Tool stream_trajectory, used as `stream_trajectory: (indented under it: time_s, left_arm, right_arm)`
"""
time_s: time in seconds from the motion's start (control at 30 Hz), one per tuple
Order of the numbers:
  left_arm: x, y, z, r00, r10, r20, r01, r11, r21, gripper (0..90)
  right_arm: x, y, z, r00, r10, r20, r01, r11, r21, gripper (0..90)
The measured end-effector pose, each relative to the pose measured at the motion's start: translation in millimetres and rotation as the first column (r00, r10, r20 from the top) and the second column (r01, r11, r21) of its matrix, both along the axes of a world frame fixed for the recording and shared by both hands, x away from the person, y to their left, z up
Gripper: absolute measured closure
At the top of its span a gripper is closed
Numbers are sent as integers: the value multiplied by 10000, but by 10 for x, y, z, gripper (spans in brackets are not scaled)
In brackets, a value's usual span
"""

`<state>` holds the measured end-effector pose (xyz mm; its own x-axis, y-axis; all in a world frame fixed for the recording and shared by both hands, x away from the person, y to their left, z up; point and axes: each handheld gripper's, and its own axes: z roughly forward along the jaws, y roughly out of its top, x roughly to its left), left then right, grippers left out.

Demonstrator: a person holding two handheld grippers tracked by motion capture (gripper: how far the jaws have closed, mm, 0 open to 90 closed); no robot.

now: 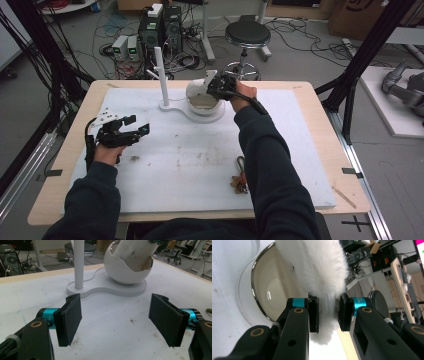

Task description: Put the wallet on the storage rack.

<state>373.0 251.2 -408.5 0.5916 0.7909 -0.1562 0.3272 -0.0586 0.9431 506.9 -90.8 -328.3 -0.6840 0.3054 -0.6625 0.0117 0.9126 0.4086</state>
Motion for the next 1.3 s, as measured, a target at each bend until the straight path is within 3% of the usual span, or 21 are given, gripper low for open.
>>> stream_trajectory:
  time_s: [0.17, 0.3, 0.33, 0.37, 0.43, 0.5, 0.57, 0.6, 0.63, 0.67, 0.7, 0.73, 0.8, 0.83, 0.87, 0.97, 1.0, 1.13, 1.2, 1.23, 1.3]
  left_arm:
    - [1, -9, -5, 10000, -13, -33, 13, 10000, 17, 263]
    - [3, -19, -10, 10000, -59, -57, 60, 10000, 46, 263]
    - [2, -21, -10, 10000, -56, -56, 56, 10000, 31, 263]
    - [2, -19, -9, 9999, -82, -60, 82, 10000, 15, 263]
    - [3, -16, -9, 9999, -64, -98, 64, 10000, -66, 263]
    - [4, -10, -8, 9998, -85, -160, 83, 9999, -120, 263]
    - [3, -12, -6, 9999, -49, -151, 47, 9999, -160, 263]
    - [2, -16, -4, 9999, 4, -130, -7, 9997, -256, 261]
    - [2, -16, -4, 9999, 4, -130, -7, 9997, -256, 257]
    - [3, -18, -4, 9999, 29, -124, -34, 9991, -416, 251]
    - [3, -18, -4, 9999, 29, -124, -34, 9991, -416, 236]
    - [4, -19, -3, 9999, 24, -135, -31, 9987, -500, 224]
    - [5, -21, -4, 9999, -10, -118, 4, 9988, -492, 222]
    - [5, -25, -6, 9999, -46, -159, 39, 9990, -455, 222]
    - [7, -30, -10, 9998, -46, -168, 38, 9990, -450, 221]
    - [5, -36, -12, 9995, -221, -229, 209, 9984, -534, 222]
    - [0, -40, -10, 9996, -209, -163, 201, 9986, -480, 222]
    - [7, -44, -21, 9996, -215, -180, 207, 9988, -446, 222]
    - [11, -45, -27, 9997, -171, -182, 165, 9992, -370, 222]
    - [10, -47, -27, 9997, -165, -181, 158, 9992, -377, 222]
    - [1, -48, -18, 9998, -130, -154, 126, 9994, -317, 223]
  right_arm:
    - [61, 58, -130, 9995, -170, -284, 167, 9998, -112, 755]
    - [97, 27, -152, 9976, -410, -552, 445, 9970, 636, 746]
    - [93, -19, -143, 9961, -365, -800, 454, 9925, 1132, 664]
    - [93, -19, -143, 9961, -365, -800, 454, 9925, 1132, 664]
    - [65, -106, -130, 9921, -611, -1093, 838, 9725, 2172, 517]
    - [-7, -310, -124, 9874, -743, -1398, 1205, 9256, 3587, 460]
    - [-44, -455, -106, 9804, -768, -1813, 1481, 8945, 4219, 431]
    - [-52, -563, -78, 9695, -810, -2314, 1812, 8724, 4540, 403]
    - [-63, -626, -63, 9625, -875, -2566, 2033, 8593, 4694, 397]
    - [-96, -711, -52, 9644, -920, -2481, 2063, 8486, 4872, 400]
    - [-156, -800, -54, 9753, -982, -1981, 1875, 8424, 5052, 413]
    - [-215, -879, -55, 9765, -1059, -1875, 1904, 8312, 5224, 410]
    - [-253, -972, -56, 9764, -1055, -1884, 1915, 8261, 5299, 403]
    - [-302, -1057, -68, 9747, -1113, -1937, 2024, 8069, 5549, 394]
    - [-382, -1237, -85, 9650, -1209, -2327, 2338, 7983, 5550, 367]
    - [-510, -1378, -114, 9608, -1361, -2417, 2515, 7948, 5523, 352]
    - [-657, -1496, -155, 9586, -1489, -2426, 2636, 7856, 5598, 326]
    - [-855, -1641, -227, 9566, -1525, -2484, 2711, 7783, 5663, 299]
    - [-1060, -1771, -343, 9517, -1650, -2590, 2893, 7645, 5760, 269]
    - [-1060, -1771, -343, 9517, -1650, -2590, 2893, 7645, 5760, 269]
    - [-1191, -1869, -451, 9442, -1756, -2788, 3125, 7456, 5886, 263]
